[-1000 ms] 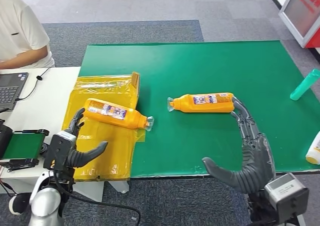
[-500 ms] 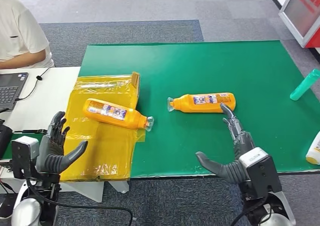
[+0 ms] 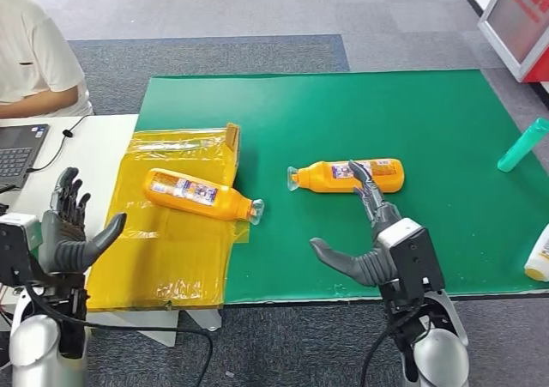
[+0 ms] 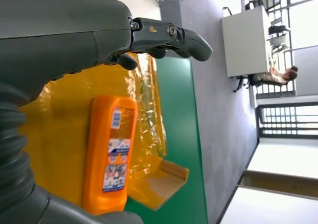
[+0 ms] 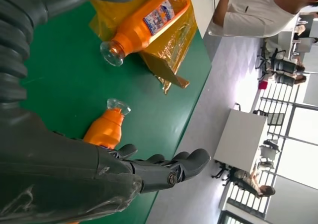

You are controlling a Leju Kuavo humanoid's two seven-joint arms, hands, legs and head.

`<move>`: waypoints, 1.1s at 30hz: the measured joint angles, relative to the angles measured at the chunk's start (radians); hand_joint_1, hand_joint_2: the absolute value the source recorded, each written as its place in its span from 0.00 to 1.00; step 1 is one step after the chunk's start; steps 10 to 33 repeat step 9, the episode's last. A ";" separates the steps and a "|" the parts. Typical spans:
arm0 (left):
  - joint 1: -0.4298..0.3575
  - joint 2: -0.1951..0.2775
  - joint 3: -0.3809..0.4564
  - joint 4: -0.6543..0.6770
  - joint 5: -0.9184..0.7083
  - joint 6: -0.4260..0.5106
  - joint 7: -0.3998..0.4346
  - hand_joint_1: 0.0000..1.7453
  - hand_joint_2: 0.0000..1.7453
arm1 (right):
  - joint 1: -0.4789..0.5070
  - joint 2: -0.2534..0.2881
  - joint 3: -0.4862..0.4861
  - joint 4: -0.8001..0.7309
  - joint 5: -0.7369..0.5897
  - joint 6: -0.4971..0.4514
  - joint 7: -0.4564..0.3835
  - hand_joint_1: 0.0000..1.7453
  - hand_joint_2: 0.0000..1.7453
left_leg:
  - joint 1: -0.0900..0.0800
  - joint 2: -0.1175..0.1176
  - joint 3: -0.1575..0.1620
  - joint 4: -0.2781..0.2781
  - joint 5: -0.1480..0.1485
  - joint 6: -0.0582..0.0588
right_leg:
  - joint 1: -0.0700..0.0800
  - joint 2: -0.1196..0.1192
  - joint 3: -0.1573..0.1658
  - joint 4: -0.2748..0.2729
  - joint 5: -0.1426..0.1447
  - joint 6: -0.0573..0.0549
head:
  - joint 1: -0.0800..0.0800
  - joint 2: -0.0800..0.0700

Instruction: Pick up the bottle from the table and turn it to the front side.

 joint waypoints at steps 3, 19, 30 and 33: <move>-0.063 0.017 0.020 0.039 -0.027 -0.021 -0.003 0.00 1.00 | -0.016 0.000 0.007 0.026 -0.005 0.002 -0.006 0.00 1.00 | 0.000 0.000 0.000 0.000 0.000 0.000 | 0.000 0.000 0.000 0.000 0.000 0.000 | 0.000 0.000; -0.139 0.063 0.039 0.107 -0.078 -0.036 -0.018 0.00 1.00 | -0.033 0.000 0.008 0.068 -0.027 0.017 -0.014 0.00 1.00 | 0.000 0.000 0.000 0.000 0.001 -0.001 | 0.000 0.000 0.000 0.000 0.000 0.000 | 0.000 0.000; -0.139 0.063 0.039 0.107 -0.078 -0.036 -0.018 0.00 1.00 | -0.033 0.000 0.008 0.068 -0.027 0.017 -0.014 0.00 1.00 | 0.000 0.000 0.000 0.000 0.001 -0.001 | 0.000 0.000 0.000 0.000 0.000 0.000 | 0.000 0.000; -0.139 0.063 0.039 0.107 -0.078 -0.036 -0.018 0.00 1.00 | -0.033 0.000 0.008 0.068 -0.027 0.017 -0.014 0.00 1.00 | 0.000 0.000 0.000 0.000 0.001 -0.001 | 0.000 0.000 0.000 0.000 0.000 0.000 | 0.000 0.000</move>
